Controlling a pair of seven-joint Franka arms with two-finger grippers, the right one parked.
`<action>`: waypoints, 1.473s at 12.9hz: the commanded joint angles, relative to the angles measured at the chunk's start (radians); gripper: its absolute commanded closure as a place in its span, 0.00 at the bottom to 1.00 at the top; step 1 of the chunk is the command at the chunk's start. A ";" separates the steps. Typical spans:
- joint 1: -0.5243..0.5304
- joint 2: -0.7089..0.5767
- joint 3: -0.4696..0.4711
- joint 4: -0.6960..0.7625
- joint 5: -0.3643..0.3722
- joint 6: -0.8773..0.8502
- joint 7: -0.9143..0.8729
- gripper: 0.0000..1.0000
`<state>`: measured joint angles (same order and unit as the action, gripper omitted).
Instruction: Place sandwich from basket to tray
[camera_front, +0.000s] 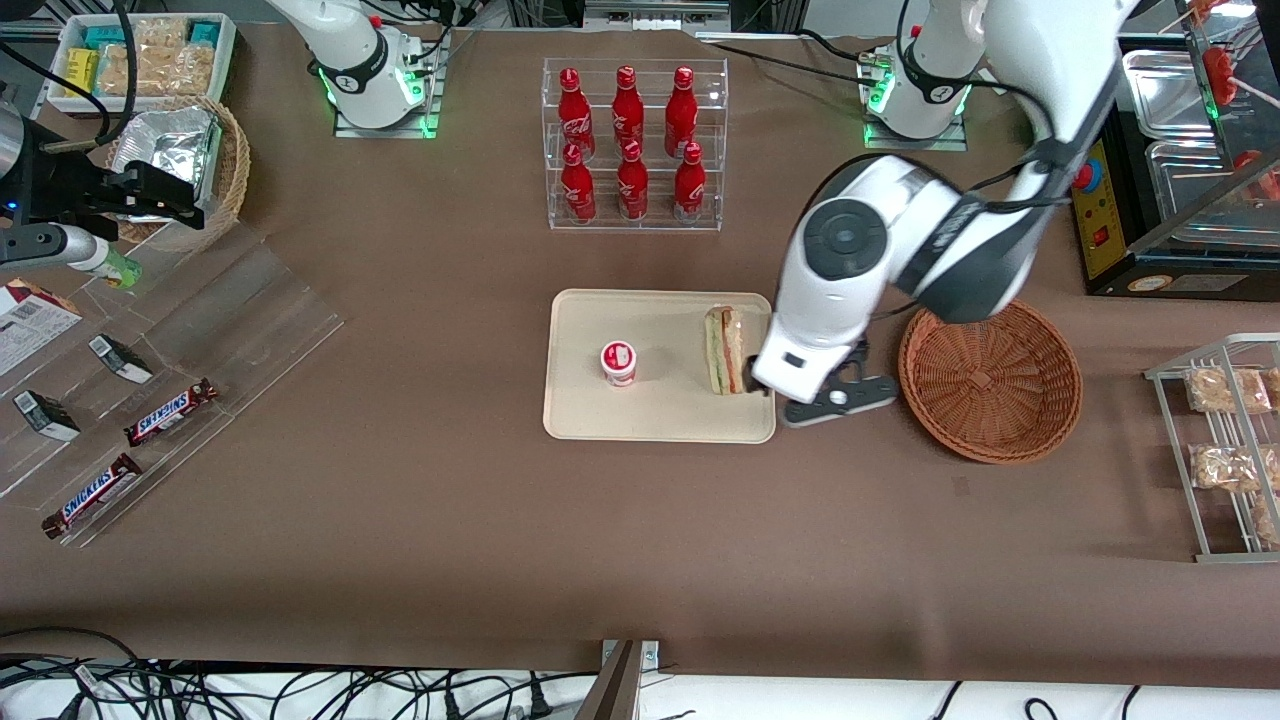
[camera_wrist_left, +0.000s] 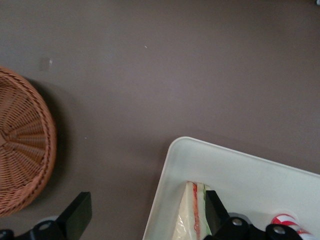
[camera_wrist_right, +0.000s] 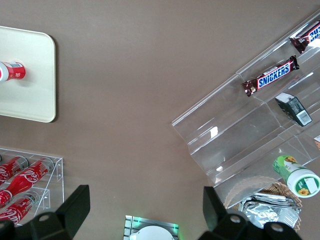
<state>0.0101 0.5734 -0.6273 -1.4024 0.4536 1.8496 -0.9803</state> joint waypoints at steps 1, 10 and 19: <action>0.060 -0.068 -0.008 0.002 -0.070 -0.049 0.005 0.00; 0.154 -0.231 0.133 0.026 -0.254 -0.271 0.375 0.00; 0.064 -0.477 0.520 -0.073 -0.418 -0.388 0.975 0.00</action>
<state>0.0846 0.1547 -0.1536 -1.4293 0.0679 1.4760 -0.1343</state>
